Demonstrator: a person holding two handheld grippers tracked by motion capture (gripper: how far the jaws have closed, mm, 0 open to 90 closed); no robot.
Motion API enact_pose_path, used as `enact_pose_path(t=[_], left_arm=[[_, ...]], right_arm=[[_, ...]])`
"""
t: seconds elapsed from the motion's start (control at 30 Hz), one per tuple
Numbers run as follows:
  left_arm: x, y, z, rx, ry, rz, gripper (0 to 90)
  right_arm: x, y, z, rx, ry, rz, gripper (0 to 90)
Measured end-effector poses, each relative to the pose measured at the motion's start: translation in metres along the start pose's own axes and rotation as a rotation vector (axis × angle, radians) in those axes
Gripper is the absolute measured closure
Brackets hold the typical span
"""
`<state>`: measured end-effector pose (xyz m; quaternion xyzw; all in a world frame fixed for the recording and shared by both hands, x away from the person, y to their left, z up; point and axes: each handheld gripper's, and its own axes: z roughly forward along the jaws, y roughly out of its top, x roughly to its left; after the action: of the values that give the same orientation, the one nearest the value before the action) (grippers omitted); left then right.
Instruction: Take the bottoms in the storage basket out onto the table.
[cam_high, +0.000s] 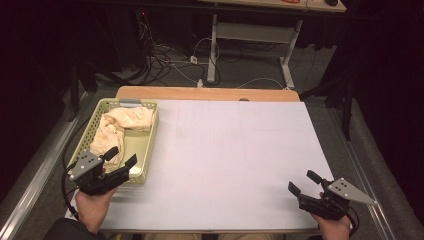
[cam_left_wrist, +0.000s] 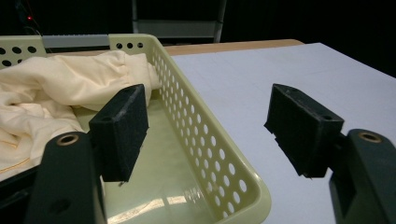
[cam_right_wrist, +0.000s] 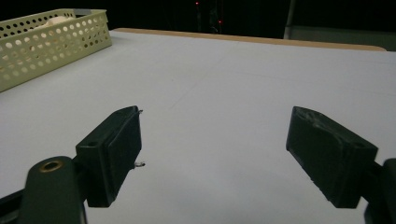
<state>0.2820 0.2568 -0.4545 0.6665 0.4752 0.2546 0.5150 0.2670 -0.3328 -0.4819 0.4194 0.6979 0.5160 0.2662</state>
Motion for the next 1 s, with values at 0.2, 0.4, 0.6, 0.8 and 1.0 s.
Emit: enact_pose_path(t=[0.2,0.4,0.6,0.8,1.0], left_arm=[[0.0,0.002,0.002,-0.002,-0.004,-0.002,27.8],[0.0,0.004,0.006,0.001,-0.01,0.0,28.0],[0.0,0.006,0.009,0.0,-0.016,0.002,28.0],[0.0,0.008,0.011,-0.002,-0.021,-0.003,28.0],[0.0,0.012,0.01,-0.013,-0.007,-0.006,27.6]], right_arm=[[0.0,0.0,0.0,0.002,0.002,-0.001,18.5],[0.0,0.0,0.001,0.007,0.005,-0.002,18.5],[0.001,0.0,0.001,0.008,0.004,-0.003,18.6],[0.001,0.0,0.001,0.008,0.004,-0.002,18.6],[0.0,0.0,0.001,0.012,0.007,0.001,18.6]])
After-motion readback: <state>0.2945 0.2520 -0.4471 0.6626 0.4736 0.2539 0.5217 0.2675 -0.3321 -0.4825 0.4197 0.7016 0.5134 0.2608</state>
